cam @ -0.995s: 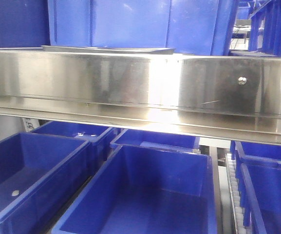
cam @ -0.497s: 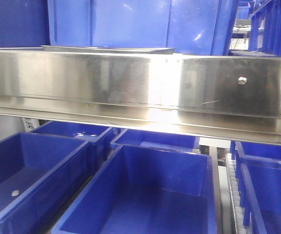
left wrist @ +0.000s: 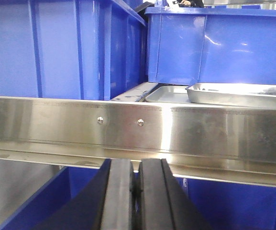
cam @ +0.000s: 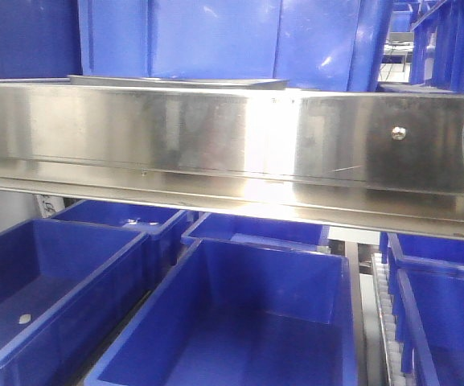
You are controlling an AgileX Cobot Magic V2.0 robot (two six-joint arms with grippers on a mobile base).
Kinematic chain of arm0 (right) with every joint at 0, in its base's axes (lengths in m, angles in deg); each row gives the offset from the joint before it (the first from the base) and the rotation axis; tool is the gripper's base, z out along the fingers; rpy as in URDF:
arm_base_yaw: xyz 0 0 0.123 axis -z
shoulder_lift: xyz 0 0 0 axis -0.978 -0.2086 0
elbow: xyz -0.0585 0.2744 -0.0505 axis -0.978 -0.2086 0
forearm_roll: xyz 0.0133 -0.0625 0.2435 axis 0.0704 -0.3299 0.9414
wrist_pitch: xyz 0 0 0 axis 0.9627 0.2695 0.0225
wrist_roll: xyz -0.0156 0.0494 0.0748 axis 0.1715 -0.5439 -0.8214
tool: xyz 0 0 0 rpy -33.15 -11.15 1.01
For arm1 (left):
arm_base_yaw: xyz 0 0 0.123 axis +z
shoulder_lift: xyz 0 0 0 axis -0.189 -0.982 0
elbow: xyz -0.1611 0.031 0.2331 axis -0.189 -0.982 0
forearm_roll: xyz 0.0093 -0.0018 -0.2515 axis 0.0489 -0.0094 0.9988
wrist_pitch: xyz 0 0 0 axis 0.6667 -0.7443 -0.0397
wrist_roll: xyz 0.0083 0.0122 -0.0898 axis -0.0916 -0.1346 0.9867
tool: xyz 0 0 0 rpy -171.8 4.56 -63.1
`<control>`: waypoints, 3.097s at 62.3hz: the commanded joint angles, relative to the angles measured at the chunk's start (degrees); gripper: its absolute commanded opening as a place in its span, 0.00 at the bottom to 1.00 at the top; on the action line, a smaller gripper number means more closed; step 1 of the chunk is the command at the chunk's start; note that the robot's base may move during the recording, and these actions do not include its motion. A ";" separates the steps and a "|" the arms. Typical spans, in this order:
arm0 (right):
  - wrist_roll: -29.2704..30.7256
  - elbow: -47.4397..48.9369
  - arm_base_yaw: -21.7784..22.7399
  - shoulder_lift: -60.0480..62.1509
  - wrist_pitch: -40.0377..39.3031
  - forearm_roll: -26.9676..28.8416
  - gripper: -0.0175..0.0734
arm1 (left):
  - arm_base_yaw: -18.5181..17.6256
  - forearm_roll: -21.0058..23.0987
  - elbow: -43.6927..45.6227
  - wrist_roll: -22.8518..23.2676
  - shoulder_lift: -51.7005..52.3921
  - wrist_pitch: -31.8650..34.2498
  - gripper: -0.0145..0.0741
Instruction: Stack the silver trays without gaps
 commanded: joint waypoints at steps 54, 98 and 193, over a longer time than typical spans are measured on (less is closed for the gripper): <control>0.32 -58.32 34.94 61.20 -20.61 -1.93 0.11 | 0.24 0.18 0.09 -0.17 0.32 0.65 0.17; 0.11 -69.77 42.45 68.04 -19.09 1.09 0.11 | 0.24 0.18 0.09 -0.17 0.32 0.65 0.17; 61.22 -69.77 42.45 68.04 -18.01 57.47 0.11 | 0.24 0.18 0.09 -0.17 0.32 0.65 0.17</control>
